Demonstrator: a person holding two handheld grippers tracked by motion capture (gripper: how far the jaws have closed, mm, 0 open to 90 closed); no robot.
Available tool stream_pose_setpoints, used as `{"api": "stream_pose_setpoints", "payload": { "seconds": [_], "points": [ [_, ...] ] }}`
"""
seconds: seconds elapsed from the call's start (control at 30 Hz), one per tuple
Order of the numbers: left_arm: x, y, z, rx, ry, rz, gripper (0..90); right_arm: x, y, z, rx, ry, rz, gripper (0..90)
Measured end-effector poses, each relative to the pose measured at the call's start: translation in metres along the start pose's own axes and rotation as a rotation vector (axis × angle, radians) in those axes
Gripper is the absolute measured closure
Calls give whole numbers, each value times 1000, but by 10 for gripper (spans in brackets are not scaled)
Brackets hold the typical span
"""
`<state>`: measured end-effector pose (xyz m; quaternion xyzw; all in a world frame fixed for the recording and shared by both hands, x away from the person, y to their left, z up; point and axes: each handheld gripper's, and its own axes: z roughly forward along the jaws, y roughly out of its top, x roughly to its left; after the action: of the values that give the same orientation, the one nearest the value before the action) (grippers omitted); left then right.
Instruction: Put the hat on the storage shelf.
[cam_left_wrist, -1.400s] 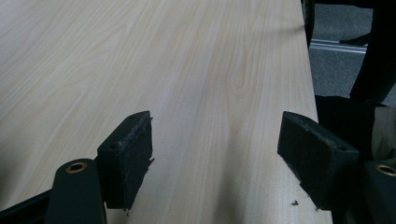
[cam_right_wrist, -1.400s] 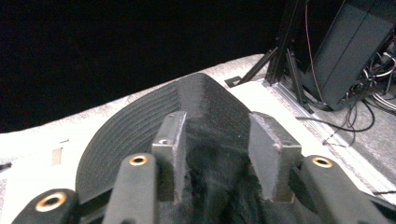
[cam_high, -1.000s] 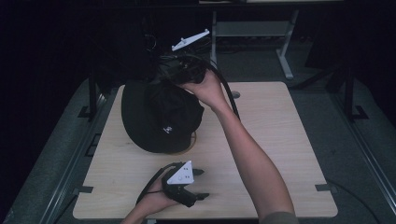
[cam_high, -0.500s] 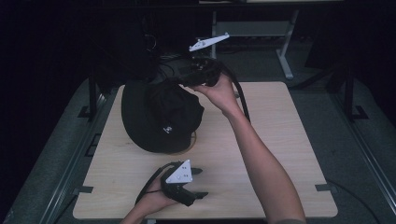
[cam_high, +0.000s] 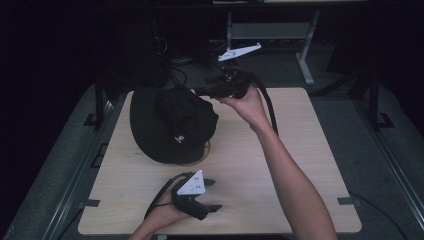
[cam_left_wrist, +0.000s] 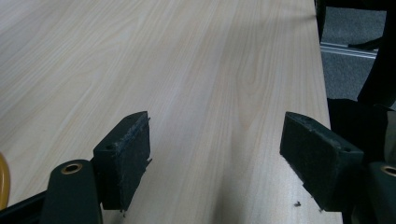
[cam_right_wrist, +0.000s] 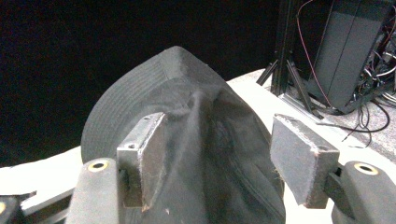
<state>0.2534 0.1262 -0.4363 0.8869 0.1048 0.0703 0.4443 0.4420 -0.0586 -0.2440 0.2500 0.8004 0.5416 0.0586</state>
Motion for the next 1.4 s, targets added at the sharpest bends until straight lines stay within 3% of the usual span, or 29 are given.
{"api": "stream_pose_setpoints", "payload": {
  "seconds": [0.53, 1.0, 1.4],
  "points": [
    [2, -2, -1, -4, 10, -17, 221, -6, -27, -33, -9, -21, 29, 303],
    [3, -2, -1, 3, 17, -13, 218, -18, -68, -65, -22, -52, 78, 281],
    [5, -3, -1, 3, 16, -35, 218, -25, -99, -86, -20, -81, 114, 264]
  ]
}}
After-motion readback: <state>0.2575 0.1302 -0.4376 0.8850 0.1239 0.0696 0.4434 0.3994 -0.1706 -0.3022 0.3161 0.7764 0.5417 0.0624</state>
